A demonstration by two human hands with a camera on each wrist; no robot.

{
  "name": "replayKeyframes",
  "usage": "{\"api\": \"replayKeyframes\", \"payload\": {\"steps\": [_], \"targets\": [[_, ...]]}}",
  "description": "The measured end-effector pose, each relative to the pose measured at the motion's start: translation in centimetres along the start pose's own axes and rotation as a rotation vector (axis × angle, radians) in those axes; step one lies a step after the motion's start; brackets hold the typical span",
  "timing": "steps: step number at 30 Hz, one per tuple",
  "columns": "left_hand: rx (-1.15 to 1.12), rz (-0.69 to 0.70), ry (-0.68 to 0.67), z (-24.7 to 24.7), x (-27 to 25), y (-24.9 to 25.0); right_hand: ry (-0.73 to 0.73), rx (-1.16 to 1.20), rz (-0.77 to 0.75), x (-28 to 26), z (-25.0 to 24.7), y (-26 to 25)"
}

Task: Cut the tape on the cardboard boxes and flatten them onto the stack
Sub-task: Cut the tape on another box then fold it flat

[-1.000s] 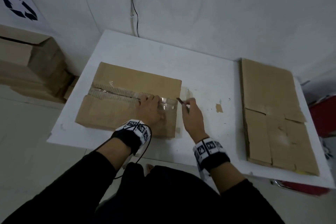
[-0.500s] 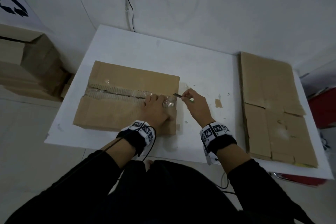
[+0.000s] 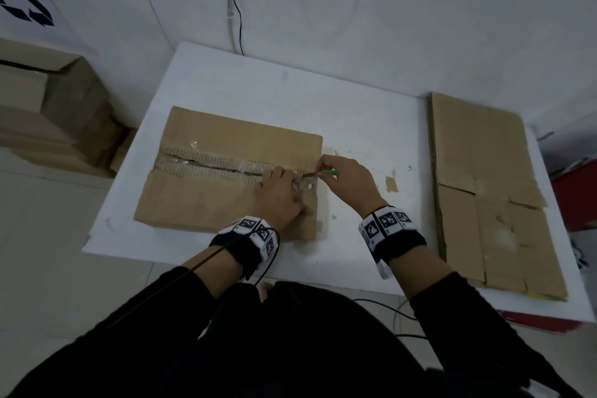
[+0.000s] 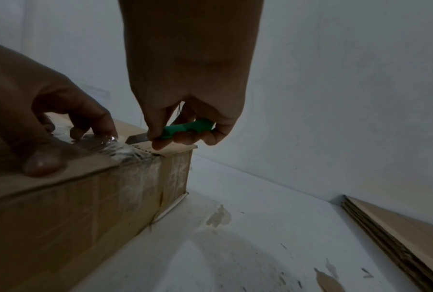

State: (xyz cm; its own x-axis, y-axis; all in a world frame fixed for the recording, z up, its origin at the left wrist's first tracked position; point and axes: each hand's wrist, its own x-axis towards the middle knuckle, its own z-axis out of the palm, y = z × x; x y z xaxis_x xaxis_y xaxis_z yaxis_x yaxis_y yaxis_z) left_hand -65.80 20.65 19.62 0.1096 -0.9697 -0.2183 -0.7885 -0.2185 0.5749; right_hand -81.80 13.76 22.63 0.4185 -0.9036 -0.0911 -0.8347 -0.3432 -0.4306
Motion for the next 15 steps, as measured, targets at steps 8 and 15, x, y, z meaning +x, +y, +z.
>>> {"api": "replayKeyframes", "payload": {"steps": [8,15], "targets": [[-0.055,-0.01,-0.017,0.0,0.2,-0.1,0.002,-0.084,-0.037,-0.1,-0.2,-0.1],[0.01,-0.018,-0.023,0.0,0.3,0.0,-0.021,-0.232,-0.091,0.4,-0.1,-1.1]]}}
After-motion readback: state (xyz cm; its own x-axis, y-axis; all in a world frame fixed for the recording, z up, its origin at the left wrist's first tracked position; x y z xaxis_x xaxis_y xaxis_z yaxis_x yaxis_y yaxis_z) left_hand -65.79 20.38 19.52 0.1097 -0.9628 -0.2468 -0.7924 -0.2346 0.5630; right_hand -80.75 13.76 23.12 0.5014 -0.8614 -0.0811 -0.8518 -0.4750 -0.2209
